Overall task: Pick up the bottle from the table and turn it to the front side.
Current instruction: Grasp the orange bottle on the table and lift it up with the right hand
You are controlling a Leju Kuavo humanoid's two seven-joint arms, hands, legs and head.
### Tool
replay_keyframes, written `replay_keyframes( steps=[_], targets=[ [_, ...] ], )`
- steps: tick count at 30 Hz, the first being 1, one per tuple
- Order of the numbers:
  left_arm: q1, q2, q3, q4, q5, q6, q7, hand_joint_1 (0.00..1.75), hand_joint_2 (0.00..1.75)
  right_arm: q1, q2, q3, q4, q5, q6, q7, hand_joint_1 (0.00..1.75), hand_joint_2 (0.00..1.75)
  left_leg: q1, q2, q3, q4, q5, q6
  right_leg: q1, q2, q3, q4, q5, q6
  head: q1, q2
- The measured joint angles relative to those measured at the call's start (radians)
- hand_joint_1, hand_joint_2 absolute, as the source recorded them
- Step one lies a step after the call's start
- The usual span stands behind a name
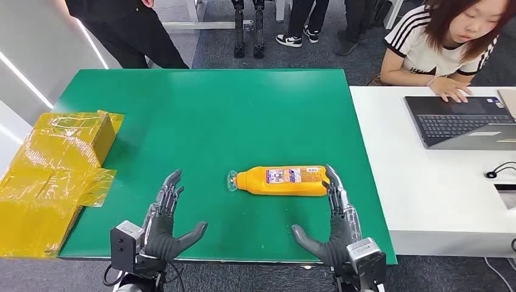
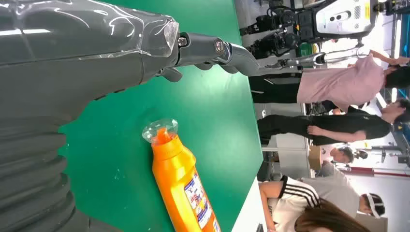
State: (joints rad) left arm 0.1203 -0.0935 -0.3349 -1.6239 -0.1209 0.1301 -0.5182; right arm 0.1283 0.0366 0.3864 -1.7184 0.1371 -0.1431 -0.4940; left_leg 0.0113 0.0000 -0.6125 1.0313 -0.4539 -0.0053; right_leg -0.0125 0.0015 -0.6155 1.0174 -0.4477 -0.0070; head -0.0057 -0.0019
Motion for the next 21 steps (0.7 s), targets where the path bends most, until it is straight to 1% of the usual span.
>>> replay_keyframes(
  steps=[2,5,7,9,13,17,19,21],
  targets=[
    [-0.003,-0.002,0.0,0.0,-0.002,-0.004,0.003,0.0,1.75,-0.009,0.0,-0.002,0.002,0.032,-0.005,0.013,0.0,1.75,0.0,0.0,0.0,0.0,0.0,0.0,0.0,0.0,0.0,0.0,0.0,0.0,0.0,0.0],
    [-0.017,-0.004,0.0,0.001,-0.007,-0.015,0.007,0.0,1.75,-0.049,-0.007,-0.014,0.016,0.157,-0.021,0.059,0.0,1.75,0.0,0.0,0.0,0.0,0.0,0.0,0.0,0.0,0.0,0.0,0.0,0.0,0.0,0.0],
    [-0.034,-0.004,-0.002,0.007,-0.008,-0.029,0.007,0.0,1.75,-0.091,-0.024,-0.028,0.042,0.227,-0.019,0.092,0.0,1.75,0.0,0.0,0.001,0.0,0.001,0.0,0.0,0.0,0.0,0.0,0.001,0.0,0.0,0.0],
    [-0.06,-0.006,-0.006,0.021,-0.006,-0.046,0.007,0.0,1.75,-0.154,-0.05,-0.044,0.092,0.272,0.002,0.125,0.0,1.75,0.0,0.0,0.001,0.0,0.001,0.0,0.0,0.001,0.0,0.0,0.002,0.0,0.0,0.0],
    [-0.11,-0.012,-0.011,0.054,0.0,-0.065,0.007,0.0,1.75,-0.277,-0.094,-0.066,0.204,0.318,0.064,0.181,0.0,1.75,0.0,0.0,0.0,0.001,0.003,0.0,0.0,0.001,0.0,0.0,0.004,0.001,0.0,0.0],
    [-0.151,-0.012,-0.014,0.084,0.009,-0.074,0.007,0.0,1.75,-0.421,-0.135,-0.059,0.345,0.33,0.14,0.231,0.0,1.75,0.0,0.0,0.0,0.001,0.005,0.0,0.0,0.001,0.0,0.0,0.005,0.001,0.0,0.0],
    [-0.163,-0.012,-0.016,0.092,0.012,-0.075,0.008,0.0,1.75,-0.479,-0.147,-0.056,0.404,0.329,0.15,0.237,0.0,1.75,0.0,0.0,0.001,0.001,0.005,0.0,0.0,0.001,0.0,0.0,0.005,0.001,0.0,0.0],
    [-0.17,-0.012,-0.018,0.099,0.013,-0.075,0.008,0.0,1.75,-0.513,-0.154,-0.052,0.443,0.328,0.153,0.239,0.0,1.75,0.0,0.0,0.001,0.001,0.005,0.0,0.0,0.001,0.0,0.0,0.005,0.001,0.0,0.0]
  ],
)
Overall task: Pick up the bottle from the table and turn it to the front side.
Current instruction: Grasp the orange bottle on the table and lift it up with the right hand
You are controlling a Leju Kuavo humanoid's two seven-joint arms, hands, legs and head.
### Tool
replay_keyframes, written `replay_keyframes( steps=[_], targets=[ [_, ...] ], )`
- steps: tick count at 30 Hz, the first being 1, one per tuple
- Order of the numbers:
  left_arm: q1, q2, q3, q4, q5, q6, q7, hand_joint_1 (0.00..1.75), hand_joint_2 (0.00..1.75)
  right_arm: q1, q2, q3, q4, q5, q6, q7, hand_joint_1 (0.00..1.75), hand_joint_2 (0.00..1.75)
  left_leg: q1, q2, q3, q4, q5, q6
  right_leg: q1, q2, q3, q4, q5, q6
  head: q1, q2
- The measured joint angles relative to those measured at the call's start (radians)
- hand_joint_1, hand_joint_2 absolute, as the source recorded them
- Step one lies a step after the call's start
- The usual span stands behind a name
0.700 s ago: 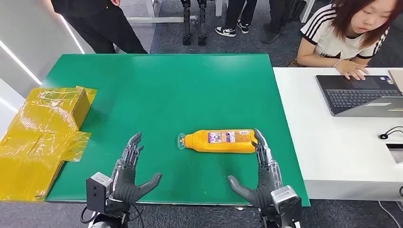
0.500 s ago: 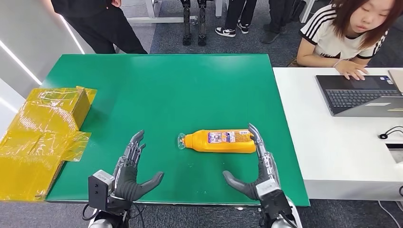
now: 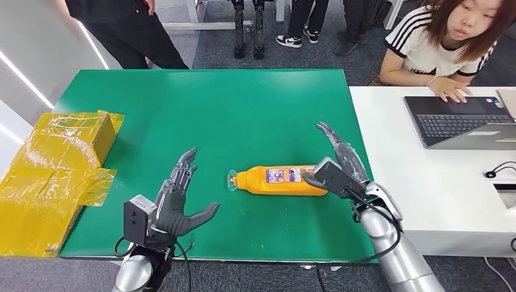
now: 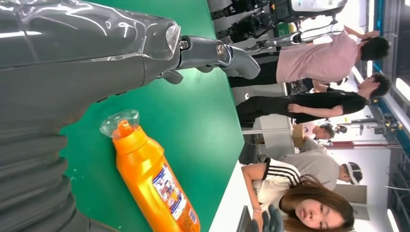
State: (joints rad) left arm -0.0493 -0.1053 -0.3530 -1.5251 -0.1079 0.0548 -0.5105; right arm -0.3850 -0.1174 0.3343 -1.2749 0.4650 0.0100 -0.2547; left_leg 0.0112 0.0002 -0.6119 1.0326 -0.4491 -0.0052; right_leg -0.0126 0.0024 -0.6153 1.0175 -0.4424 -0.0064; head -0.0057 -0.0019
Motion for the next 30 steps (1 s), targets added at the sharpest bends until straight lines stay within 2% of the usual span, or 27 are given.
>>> replay_keyframes(
  steps=[8,17,26,30],
  targets=[
    [-0.011,0.001,-0.007,0.021,0.001,-0.001,0.0,0.0,1.75,-0.054,-0.013,0.021,0.083,0.008,0.019,0.021,0.0,1.75,0.0,0.0,-0.001,0.0,0.0,0.0,0.0,0.0,-0.001,0.0,0.0,0.0,0.0,0.0],
    [-0.045,0.0,-0.015,0.055,0.004,-0.026,0.004,0.0,1.75,-0.211,-0.021,0.12,0.28,0.071,0.148,0.104,0.0,1.75,0.0,0.0,-0.001,0.0,0.001,0.001,0.0,0.0,0.0,0.0,0.001,0.0,0.0,0.0],
    [-0.086,-0.014,-0.021,0.093,0.008,-0.042,0.015,0.0,1.75,-0.409,-0.017,0.297,0.555,0.124,0.434,0.102,0.0,1.75,0.0,0.0,-0.001,0.0,0.001,0.001,0.0,0.0,-0.001,0.001,0.001,0.0,0.0,0.0],
    [-0.104,-0.016,-0.022,0.108,0.02,-0.047,0.021,0.0,1.75,-0.475,-0.003,0.372,0.651,0.123,0.501,0.104,0.0,1.75,0.0,0.0,-0.001,0.0,0.001,0.001,0.0,0.0,-0.001,0.001,0.001,0.0,0.0,0.0]
  ],
)
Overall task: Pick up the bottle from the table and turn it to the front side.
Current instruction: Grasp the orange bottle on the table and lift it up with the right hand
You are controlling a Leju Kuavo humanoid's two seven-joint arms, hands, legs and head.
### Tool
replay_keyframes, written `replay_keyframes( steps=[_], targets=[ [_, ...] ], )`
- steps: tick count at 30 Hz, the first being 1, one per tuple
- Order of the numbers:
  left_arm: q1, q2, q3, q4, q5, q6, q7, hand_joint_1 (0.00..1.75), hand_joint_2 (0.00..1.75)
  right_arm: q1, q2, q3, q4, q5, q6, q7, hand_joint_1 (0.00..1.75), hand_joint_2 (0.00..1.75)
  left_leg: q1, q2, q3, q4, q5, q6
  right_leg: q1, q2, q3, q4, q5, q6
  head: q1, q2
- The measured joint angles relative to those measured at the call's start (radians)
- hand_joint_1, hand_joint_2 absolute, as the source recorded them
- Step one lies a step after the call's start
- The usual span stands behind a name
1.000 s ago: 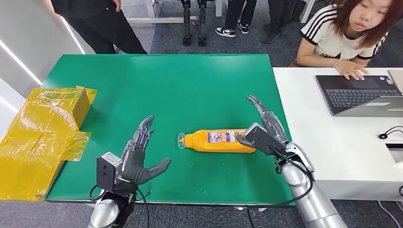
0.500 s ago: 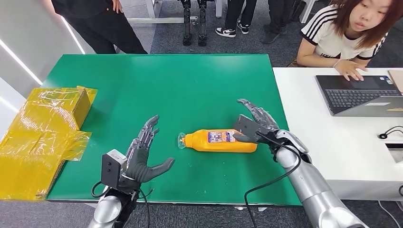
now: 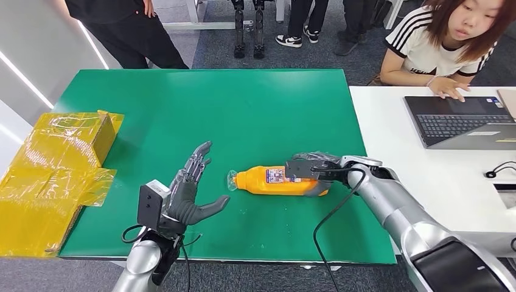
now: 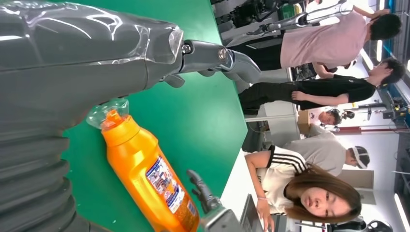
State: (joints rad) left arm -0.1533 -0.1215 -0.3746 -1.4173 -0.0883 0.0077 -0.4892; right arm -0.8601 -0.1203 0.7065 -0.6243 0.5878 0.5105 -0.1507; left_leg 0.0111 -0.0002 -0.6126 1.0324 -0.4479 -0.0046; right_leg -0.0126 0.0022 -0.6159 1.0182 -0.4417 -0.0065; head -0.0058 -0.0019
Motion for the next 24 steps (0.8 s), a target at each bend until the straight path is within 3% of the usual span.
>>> replay_keyframes(
  steps=[18,19,23,24],
  targets=[
    [-0.042,-0.01,-0.002,0.048,0.058,-0.011,0.014,0.0,1.75,-0.115,0.01,0.178,0.135,-0.041,0.147,0.013,0.02,1.75,0.0,0.0,0.0,0.001,0.0,0.0,0.0,0.001,0.0,0.0,0.0,0.0,0.0,0.0],
    [-0.042,-0.01,-0.002,0.049,0.059,-0.011,0.014,0.0,1.75,-0.119,0.009,0.187,0.135,-0.04,0.151,0.013,0.12,1.75,0.0,0.0,0.0,0.001,0.0,0.0,0.0,0.0,0.0,0.0,0.0,0.0,0.0,0.0],
    [-0.042,-0.01,-0.002,0.049,0.066,-0.01,0.014,0.0,1.75,-0.132,0.007,0.225,0.136,-0.034,0.152,0.017,1.63,1.75,0.0,0.0,0.0,0.0,0.0,0.0,0.0,0.001,0.0,0.0,0.0,0.0,0.0,0.0],
    [-0.041,-0.01,-0.002,0.049,0.068,-0.01,0.014,0.0,1.75,-0.134,0.007,0.235,0.136,-0.034,0.146,0.019,1.71,1.75,0.0,0.0,0.0,0.0,0.0,0.0,0.0,0.001,0.0,0.0,0.0,0.0,0.0,0.0]
  ],
)
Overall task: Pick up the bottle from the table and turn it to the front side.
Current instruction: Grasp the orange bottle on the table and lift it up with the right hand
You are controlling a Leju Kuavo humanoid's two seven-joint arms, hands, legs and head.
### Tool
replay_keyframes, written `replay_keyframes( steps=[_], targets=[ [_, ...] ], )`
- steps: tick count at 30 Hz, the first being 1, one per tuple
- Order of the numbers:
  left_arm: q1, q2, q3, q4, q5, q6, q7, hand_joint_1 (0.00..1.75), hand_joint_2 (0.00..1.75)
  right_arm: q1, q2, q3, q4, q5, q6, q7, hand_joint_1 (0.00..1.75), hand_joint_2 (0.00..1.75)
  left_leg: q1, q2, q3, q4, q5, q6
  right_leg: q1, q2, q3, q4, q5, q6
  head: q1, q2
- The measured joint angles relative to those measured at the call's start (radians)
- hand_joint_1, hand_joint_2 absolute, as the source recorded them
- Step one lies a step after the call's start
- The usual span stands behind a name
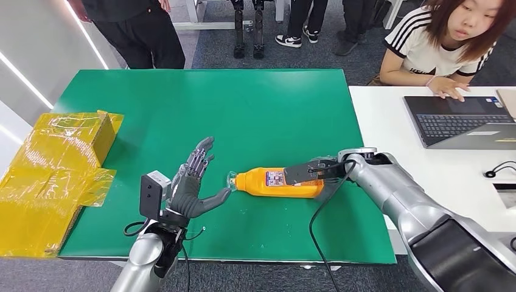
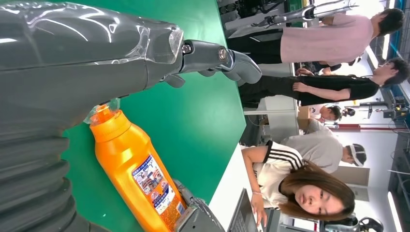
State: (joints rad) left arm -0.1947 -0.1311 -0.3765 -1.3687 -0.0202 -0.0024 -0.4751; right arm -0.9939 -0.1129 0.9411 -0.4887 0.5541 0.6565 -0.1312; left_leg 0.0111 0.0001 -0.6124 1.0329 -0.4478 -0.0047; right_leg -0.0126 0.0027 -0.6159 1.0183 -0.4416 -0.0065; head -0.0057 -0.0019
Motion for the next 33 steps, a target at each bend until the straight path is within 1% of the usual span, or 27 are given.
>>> replay_keyframes(
  steps=[1,9,12,13,16,18,23,27,29,30,33],
  targets=[
    [0.0,0.0,0.0,0.0,0.001,0.0,0.0,0.0,1.75,-0.001,0.0,0.009,0.0,0.0,-0.008,0.003,1.75,1.75,0.0,0.0,0.0,0.0,0.0,0.0,0.0,0.0,0.0,0.0,0.0,0.0,0.0,0.0],
    [0.019,0.002,0.0,0.0,0.005,0.008,-0.006,0.0,1.75,-0.003,-0.003,0.068,0.0,0.013,-0.079,0.007,1.71,1.75,0.0,0.0,0.0,0.0,0.0,0.0,0.0,0.0,0.0,0.0,0.0,0.0,0.0,0.0],
    [0.025,0.002,0.0,0.0,0.005,0.008,-0.008,0.0,1.75,-0.002,-0.005,0.083,0.0,0.016,-0.094,0.007,1.58,1.75,0.0,0.0,0.0,0.0,0.0,0.0,0.0,0.0,0.0,0.0,0.0,0.0,0.0,0.0],
    [0.027,0.002,0.0,0.0,0.005,0.008,-0.009,0.0,1.75,-0.002,-0.005,0.088,0.0,0.016,-0.1,0.007,1.56,1.75,0.0,0.0,0.0,0.0,0.0,0.0,0.0,0.0,0.0,0.0,0.0,0.0,0.0,0.0],
    [0.03,0.003,0.0,0.0,0.005,0.008,-0.01,0.0,1.75,-0.001,-0.006,0.099,0.0,0.018,-0.119,0.007,1.71,1.75,0.0,0.0,0.0,0.0,0.0,0.0,0.0,0.0,0.0,0.0,0.0,0.0,0.0,0.0],
    [0.032,0.003,0.0,0.0,0.004,0.008,-0.013,0.0,1.75,0.001,-0.006,0.108,0.0,0.02,-0.136,0.007,1.74,1.75,0.0,0.0,0.0,0.0,0.0,0.0,0.0,0.0,0.0,0.0,0.0,0.0,0.0,0.0],
    [0.034,0.003,0.0,0.0,0.001,0.008,-0.015,0.0,1.75,0.014,-0.005,0.12,0.0,0.018,-0.21,0.004,1.75,1.75,0.0,0.0,0.0,0.0,0.0,0.0,0.0,0.0,0.0,0.0,0.0,0.0,0.0,0.0],
    [0.034,0.003,0.0,0.0,-0.002,0.007,-0.015,0.0,1.75,0.022,-0.006,0.122,0.0,0.004,-0.239,-0.002,1.75,1.75,0.0,0.0,0.0,0.0,0.0,0.0,0.0,0.0,0.0,0.0,0.0,0.0,0.0,0.0],
    [0.036,0.003,0.0,0.0,-0.005,0.01,-0.02,0.0,1.75,0.032,-0.006,0.117,-0.001,-0.038,-0.268,-0.023,1.75,1.75,0.0,0.0,0.0,0.0,0.0,0.0,0.0,0.0,0.0,0.0,0.0,0.0,0.0,0.0],
    [0.039,0.004,0.0,-0.002,-0.006,0.013,-0.024,0.0,1.75,0.043,-0.007,0.107,-0.003,-0.081,-0.287,-0.043,1.75,1.75,0.0,0.0,0.0,0.0,0.0,0.0,0.0,0.0,0.001,0.0,0.0,0.0,0.0,0.0],
    [0.058,0.011,0.002,-0.012,-0.007,0.032,-0.043,0.0,1.75,0.108,-0.021,0.038,-0.029,-0.267,-0.327,-0.133,1.75,1.75,0.0,-0.001,0.0,0.0,0.0,0.0,0.0,-0.001,0.0,0.0,0.0,0.0,0.0,0.0]
  ],
)
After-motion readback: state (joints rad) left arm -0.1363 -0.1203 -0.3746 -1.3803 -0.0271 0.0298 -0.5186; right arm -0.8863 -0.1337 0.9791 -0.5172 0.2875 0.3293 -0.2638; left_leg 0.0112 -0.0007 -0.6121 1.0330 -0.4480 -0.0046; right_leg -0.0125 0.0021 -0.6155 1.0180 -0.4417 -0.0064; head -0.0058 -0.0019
